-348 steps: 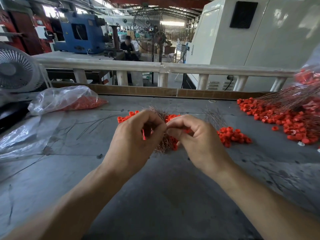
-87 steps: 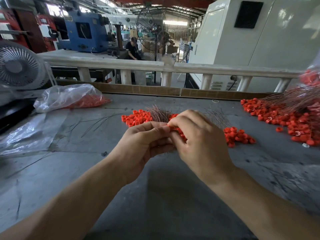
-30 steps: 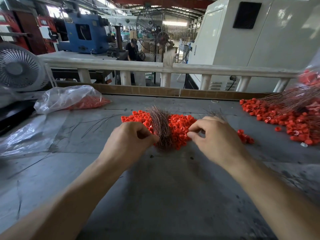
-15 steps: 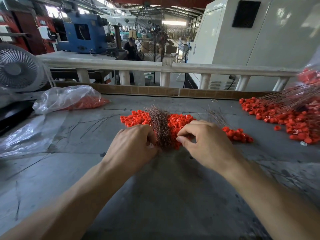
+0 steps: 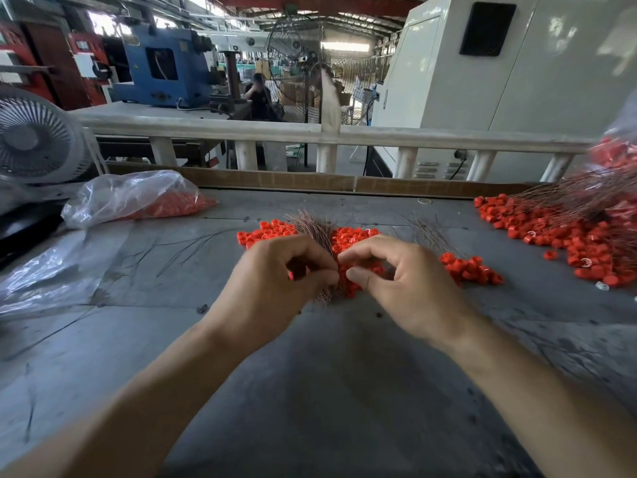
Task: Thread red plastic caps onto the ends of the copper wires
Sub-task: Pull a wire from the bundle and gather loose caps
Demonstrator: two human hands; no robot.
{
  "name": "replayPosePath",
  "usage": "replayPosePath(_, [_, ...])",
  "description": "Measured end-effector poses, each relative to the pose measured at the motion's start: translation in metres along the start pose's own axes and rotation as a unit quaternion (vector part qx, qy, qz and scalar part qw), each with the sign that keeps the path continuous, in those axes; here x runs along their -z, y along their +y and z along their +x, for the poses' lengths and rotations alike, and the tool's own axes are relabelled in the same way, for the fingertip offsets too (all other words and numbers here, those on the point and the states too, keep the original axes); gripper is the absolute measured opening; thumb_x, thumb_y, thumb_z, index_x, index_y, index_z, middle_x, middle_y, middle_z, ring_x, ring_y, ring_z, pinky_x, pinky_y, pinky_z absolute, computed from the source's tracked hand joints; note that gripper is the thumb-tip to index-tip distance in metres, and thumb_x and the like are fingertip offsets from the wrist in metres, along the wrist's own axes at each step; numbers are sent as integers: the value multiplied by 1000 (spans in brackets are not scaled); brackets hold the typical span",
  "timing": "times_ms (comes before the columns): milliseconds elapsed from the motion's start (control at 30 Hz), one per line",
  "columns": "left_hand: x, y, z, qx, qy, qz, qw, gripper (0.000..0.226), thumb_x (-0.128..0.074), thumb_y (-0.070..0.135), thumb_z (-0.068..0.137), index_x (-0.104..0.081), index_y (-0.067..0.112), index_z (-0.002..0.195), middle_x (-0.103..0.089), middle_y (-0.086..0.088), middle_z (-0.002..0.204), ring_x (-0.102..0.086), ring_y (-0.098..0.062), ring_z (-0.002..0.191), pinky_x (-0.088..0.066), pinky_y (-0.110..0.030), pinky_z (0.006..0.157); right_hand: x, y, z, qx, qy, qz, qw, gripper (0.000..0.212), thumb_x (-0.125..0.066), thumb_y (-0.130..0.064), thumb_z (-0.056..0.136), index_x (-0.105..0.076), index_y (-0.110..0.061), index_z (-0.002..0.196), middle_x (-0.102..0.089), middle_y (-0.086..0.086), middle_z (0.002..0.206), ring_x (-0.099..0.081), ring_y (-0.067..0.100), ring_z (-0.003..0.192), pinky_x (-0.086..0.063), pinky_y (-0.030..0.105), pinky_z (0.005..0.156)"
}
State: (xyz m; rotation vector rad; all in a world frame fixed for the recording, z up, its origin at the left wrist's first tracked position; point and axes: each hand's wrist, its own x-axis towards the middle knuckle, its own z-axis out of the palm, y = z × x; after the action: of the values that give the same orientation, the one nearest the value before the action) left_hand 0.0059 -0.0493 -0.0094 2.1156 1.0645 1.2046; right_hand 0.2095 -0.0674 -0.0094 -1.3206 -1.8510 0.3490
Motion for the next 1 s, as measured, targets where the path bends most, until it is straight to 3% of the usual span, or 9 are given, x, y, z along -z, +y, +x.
replayPosePath(100, [2, 5, 2, 20, 15, -168, 986, 7, -81, 13, 83, -76, 17, 83, -69, 0, 71, -58, -14, 61, -49, -24, 54, -9, -9, -1, -21, -56, 151, 987, 24, -76, -15, 90, -76, -29, 109, -75, -12, 105, -69, 6, 102, -55, 26, 90])
replayPosePath(200, [3, 7, 3, 49, 25, -296, 954, 13, -80, 23, 75, -75, 12, 80, -67, -11, 70, -57, -18, 61, -48, -27, 52, -16, -17, -2, -36, -42, 251, 966, 13, -73, -16, 90, -78, -24, 99, -78, -4, 98, -73, 17, 92, -61, 33, 77])
replayPosePath(267, [5, 7, 3, 66, 36, -325, 943, 15, -80, 28, 72, -75, 16, 79, -67, -15, 74, -57, -22, 63, -46, -33, 55, -16, -19, -2, -48, -13, 284, 958, 7, -73, -17, 92, -78, -17, 96, -78, 5, 95, -73, 25, 89, -61, 33, 72])
replayPosePath(367, [6, 4, 4, 79, 53, -329, 939, 15, -79, 28, 74, -75, 16, 82, -67, -17, 79, -56, -24, 64, -45, -37, 58, -12, -21, -2, -52, 23, 314, 948, 8, -69, -15, 95, -74, -9, 94, -77, 11, 88, -75, 29, 86, -62, 33, 66])
replayPosePath(500, [4, 5, 2, 64, 44, -319, 944, 17, -77, 22, 77, -71, 11, 89, -66, -5, 72, -57, -16, 59, -49, -28, 52, -11, -27, -6, -38, 24, 289, 956, 10, -66, -15, 99, -72, -14, 91, -74, 9, 73, -73, 24, 67, -60, 35, 56])
replayPosePath(633, [2, 5, 1, 23, 46, -219, 974, 10, -76, 13, 84, -74, 14, 94, -70, 3, 75, -59, -11, 63, -52, -26, 58, -9, -28, -7, -28, 21, 241, 970, 11, -66, -16, 99, -71, -17, 89, -71, 10, 70, -64, 20, 51, -47, 28, 44])
replayPosePath(833, [6, 4, 0, -34, 32, -121, 992, 10, -74, 13, 89, -75, 22, 91, -72, 3, 82, -63, -12, 67, -50, -22, 61, -4, -30, -7, -4, 16, 192, 981, 11, -68, -16, 97, -73, -19, 88, -68, 0, 64, -55, 3, 50, -42, 17, 47])
replayPosePath(1000, [11, 3, 3, 43, 0, -244, 969, 5, -73, 19, 83, -73, 14, 82, -63, -7, 72, -51, -21, 63, -43, -30, 56, 2, -29, -5, 43, 20, 129, 991, 14, -68, -16, 96, -71, -21, 83, -64, 4, 64, -62, 22, 61, -53, 40, 63])
